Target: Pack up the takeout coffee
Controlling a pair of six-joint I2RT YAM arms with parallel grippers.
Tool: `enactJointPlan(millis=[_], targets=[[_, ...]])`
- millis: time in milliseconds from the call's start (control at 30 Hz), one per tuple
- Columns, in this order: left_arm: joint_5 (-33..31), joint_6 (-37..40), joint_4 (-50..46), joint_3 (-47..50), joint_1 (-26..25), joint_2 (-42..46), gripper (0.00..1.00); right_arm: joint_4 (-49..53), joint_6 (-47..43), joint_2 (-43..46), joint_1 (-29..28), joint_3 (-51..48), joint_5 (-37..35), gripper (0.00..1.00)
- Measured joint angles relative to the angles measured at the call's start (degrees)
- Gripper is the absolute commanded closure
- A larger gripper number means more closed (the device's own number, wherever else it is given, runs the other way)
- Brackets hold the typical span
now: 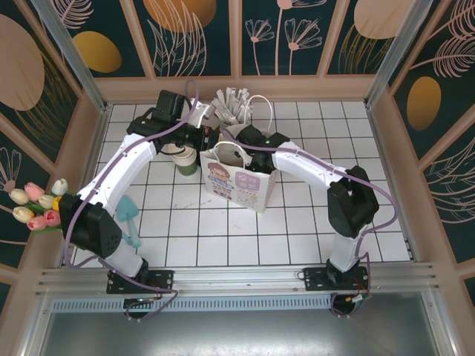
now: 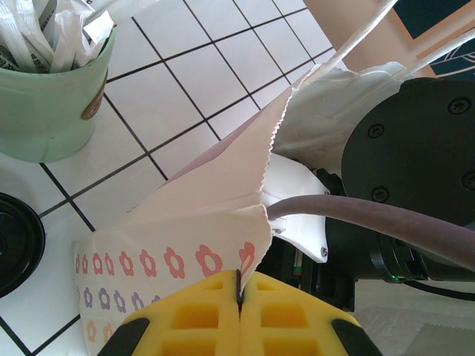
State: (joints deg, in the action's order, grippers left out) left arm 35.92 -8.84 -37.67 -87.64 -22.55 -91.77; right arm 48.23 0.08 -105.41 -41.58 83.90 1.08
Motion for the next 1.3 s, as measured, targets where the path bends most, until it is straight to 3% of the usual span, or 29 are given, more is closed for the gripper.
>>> enactJointPlan(millis=[533,1300], targets=[[1.03,-1.55,3.06,2.36,-0.02,0.66,1.0,-6.45,0.02,0.15,-0.09,-2.67,-0.17,0.52],[1.49,-2.84,5.01,4.39,0.0,1.81,1.0,-6.99,-0.13,-3.54,-0.79,1.03,-1.05,0.47]])
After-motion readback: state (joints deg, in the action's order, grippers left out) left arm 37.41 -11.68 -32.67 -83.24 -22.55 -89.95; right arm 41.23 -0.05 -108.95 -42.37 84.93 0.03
